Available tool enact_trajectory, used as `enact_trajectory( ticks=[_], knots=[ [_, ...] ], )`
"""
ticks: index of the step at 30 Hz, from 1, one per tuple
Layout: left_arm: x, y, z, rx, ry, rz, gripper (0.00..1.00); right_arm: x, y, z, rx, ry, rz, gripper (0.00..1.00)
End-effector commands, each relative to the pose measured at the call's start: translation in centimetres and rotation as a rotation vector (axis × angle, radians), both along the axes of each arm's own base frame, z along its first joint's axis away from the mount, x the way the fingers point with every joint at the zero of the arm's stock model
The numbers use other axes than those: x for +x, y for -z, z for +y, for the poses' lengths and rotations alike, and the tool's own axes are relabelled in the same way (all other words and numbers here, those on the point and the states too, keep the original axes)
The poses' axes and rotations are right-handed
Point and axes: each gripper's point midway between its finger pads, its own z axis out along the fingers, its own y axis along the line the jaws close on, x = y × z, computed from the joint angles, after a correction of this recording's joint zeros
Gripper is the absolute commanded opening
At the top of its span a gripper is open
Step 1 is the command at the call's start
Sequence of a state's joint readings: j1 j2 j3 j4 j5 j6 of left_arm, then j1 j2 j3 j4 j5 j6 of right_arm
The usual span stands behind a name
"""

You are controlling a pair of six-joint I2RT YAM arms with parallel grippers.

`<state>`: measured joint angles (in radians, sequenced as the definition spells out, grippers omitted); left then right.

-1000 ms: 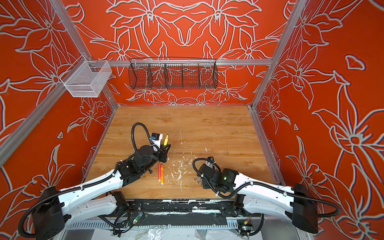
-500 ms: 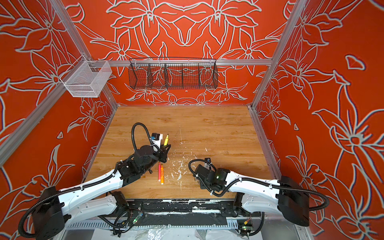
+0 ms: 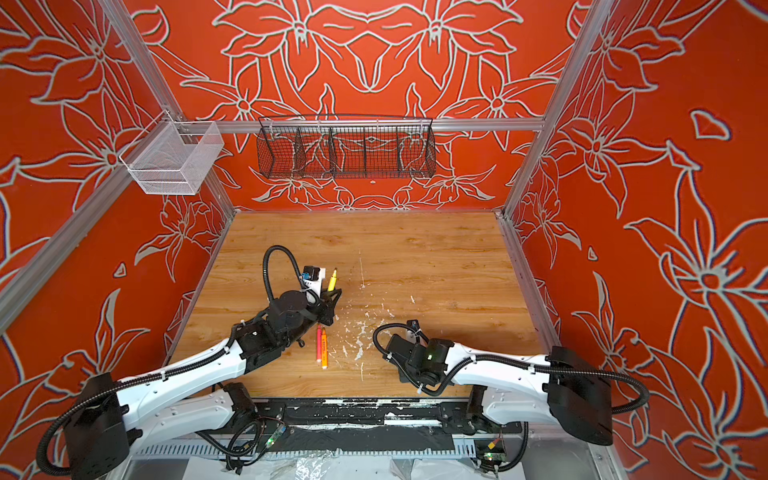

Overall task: Insert the pens into the pen caps
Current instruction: 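Lower the open right gripper over a clear cap near the robot, then close the right gripper on the upright clear cap and lift it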

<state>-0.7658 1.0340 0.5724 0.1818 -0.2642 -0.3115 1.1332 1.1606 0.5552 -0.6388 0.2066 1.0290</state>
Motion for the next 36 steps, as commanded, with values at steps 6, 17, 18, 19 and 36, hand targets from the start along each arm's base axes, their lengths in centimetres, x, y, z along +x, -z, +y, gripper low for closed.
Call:
enact_trajectory(
  ticks=[6,17,18,19,36],
  knots=[
    [0.0,-0.9,0.0,-0.027,0.003,-0.027,0.0,-0.6,0.2,-2.1,-0.078,0.029,-0.006,0.48],
    [-0.1,-1.0,0.1,-0.032,0.006,-0.03,0.0,-0.5,1.1,-2.1,-0.104,0.036,-0.004,0.36],
    [-0.1,-1.1,0.1,-0.033,0.006,-0.031,0.0,-0.4,1.2,-2.1,-0.11,0.036,-0.005,0.36],
    [-0.2,-1.1,0.1,-0.034,0.006,-0.031,0.0,-0.4,1.3,-2.1,-0.114,0.037,-0.005,0.36],
    [-0.3,-1.1,0.1,-0.037,0.014,-0.034,0.0,-0.4,2.6,-2.7,-0.169,0.051,0.004,0.31]
  ],
)
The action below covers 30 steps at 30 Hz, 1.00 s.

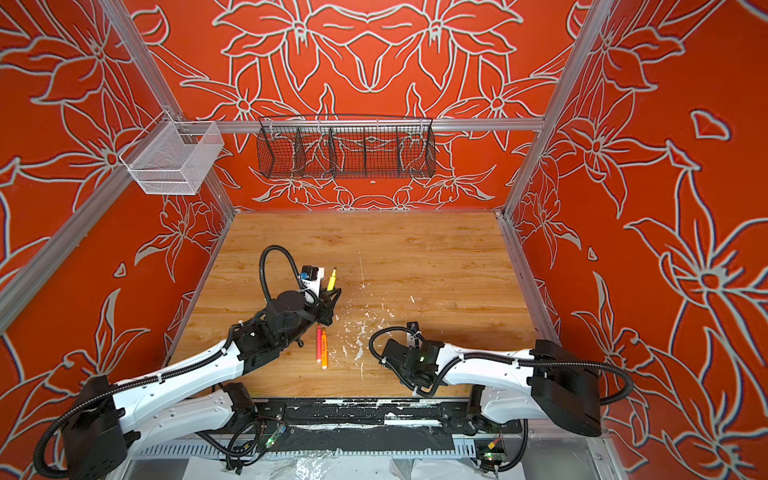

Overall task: Insert the pens into the pen caps
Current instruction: 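Close the right gripper on the upright clear cap and lift it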

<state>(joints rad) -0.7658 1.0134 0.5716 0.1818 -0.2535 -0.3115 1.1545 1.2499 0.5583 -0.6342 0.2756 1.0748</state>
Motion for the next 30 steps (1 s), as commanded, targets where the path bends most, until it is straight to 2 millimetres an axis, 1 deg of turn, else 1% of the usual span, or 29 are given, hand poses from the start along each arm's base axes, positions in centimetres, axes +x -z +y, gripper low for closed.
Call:
enact_trajectory(
  ticks=[1,5,12,17,20,21,22,25,28,30],
  knots=[
    [-0.1,-0.5,0.1,-0.022,0.003,-0.022,0.0,-0.8,1.4,-1.9,-0.083,0.02,0.029,0.31],
    [-0.1,-0.4,0.0,-0.022,0.008,-0.022,0.0,-0.8,1.4,-2.1,-0.087,0.023,0.027,0.28],
    [-0.3,-0.4,-0.1,-0.026,0.022,-0.024,0.0,-0.9,1.6,-2.0,-0.083,0.024,0.033,0.14],
    [-0.4,-0.3,-0.3,-0.026,0.036,-0.022,0.0,-0.7,1.2,-1.9,-0.068,0.027,0.017,0.09],
    [-0.6,-0.3,-0.7,-0.03,0.06,-0.025,0.0,-0.3,0.4,-1.8,-0.038,0.037,-0.014,0.06],
    [-0.7,-0.3,-0.9,-0.033,0.077,-0.03,0.0,0.0,-0.2,-1.8,-0.023,0.039,-0.035,0.05],
    [-1.0,-1.1,-1.0,-0.052,0.094,-0.049,0.0,0.3,-0.8,-1.8,-0.012,0.046,-0.056,0.05],
    [-1.8,-1.7,-1.8,-0.078,0.159,-0.066,0.0,1.8,-4.2,-1.5,0.059,0.058,-0.154,0.03],
    [-2.7,-2.1,-2.7,-0.105,0.231,-0.076,0.0,3.4,-9.1,-1.0,0.162,0.07,-0.284,0.01],
    [-3.3,-2.5,-3.4,-0.125,0.285,-0.083,0.0,4.5,-13.3,-0.2,0.272,0.064,-0.387,0.0]
  ],
)
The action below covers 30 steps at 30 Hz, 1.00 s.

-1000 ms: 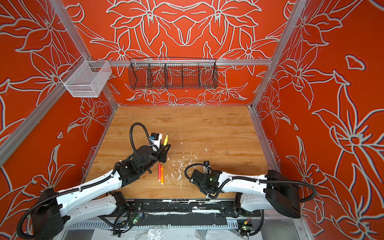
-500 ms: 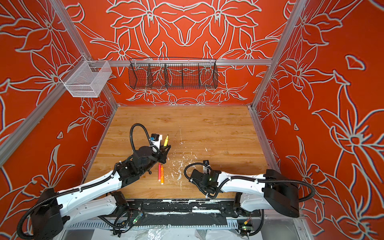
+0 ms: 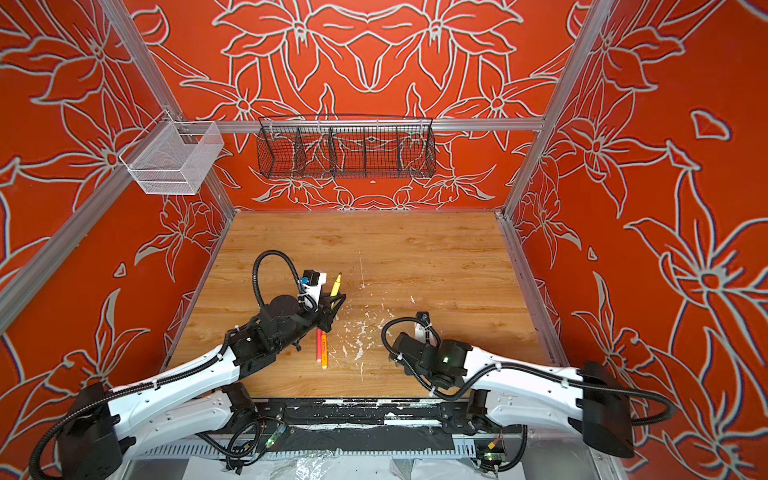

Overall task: Insert the pens into the pen caps
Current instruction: 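Close the right gripper on the upright clear cap and lift it, then carry the clear cap with the right gripper over the yellow marker's tip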

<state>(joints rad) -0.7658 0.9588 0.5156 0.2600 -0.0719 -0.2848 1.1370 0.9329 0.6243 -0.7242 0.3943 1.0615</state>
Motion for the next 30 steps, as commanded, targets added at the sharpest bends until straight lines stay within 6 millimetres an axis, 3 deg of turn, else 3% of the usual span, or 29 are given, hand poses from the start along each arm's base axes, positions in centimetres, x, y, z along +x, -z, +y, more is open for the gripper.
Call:
enact_trajectory(
  ticks=[1,6,9,11,22,30],
  knots=[
    [-1.4,-1.8,-1.6,-0.065,0.127,-0.051,0.0,2.3,-6.8,0.1,0.11,0.022,-0.203,0.0],
    [-2.2,-2.3,-2.4,-0.091,0.187,-0.05,0.0,3.7,-15.9,3.2,0.427,-0.041,-0.446,0.0],
    [-2.3,-2.3,-2.4,-0.097,0.193,-0.053,0.0,3.9,-19.7,4.6,0.608,-0.071,-0.566,0.0],
    [-2.5,-2.4,-2.5,-0.103,0.204,-0.053,0.0,4.0,-21.3,5.4,0.696,-0.087,-0.623,0.0],
    [-4.1,-2.7,-4.6,-0.134,0.349,-0.04,0.0,5.1,-24.2,9.1,0.892,-0.106,-0.75,0.0],
    [-4.4,-2.8,-4.8,-0.136,0.369,-0.037,0.0,5.9,-24.6,10.4,0.932,-0.085,-0.756,0.0]
  ],
)
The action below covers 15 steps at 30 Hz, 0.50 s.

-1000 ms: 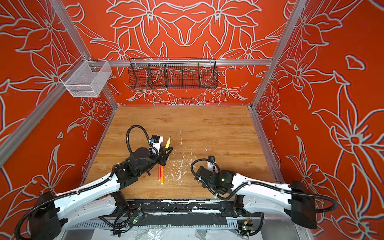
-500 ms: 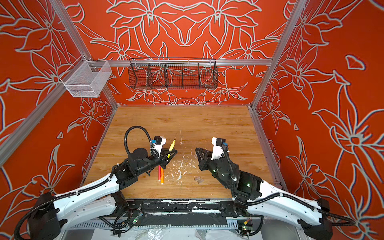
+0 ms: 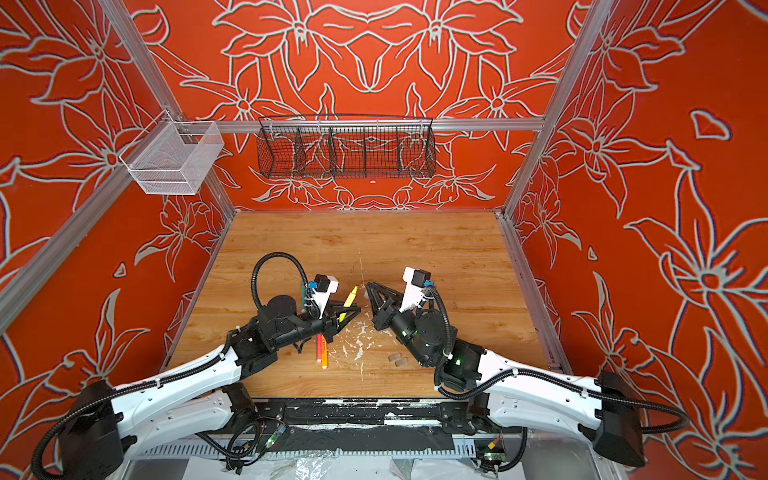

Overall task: Insert the pens into the pen caps
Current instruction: 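Carry the clear cap with the right gripper over the yellow marker's tip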

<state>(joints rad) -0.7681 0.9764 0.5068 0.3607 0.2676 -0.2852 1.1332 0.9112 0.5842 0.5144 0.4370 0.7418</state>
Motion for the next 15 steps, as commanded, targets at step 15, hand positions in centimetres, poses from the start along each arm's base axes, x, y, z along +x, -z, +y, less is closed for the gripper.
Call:
enact_trajectory(
  ticks=[15],
  knots=[
    [-0.8,-1.8,-0.4,-0.039,0.042,-0.052,0.0,2.0,-2.3,0.4,0.063,0.096,-0.034,0.0]
  ],
)
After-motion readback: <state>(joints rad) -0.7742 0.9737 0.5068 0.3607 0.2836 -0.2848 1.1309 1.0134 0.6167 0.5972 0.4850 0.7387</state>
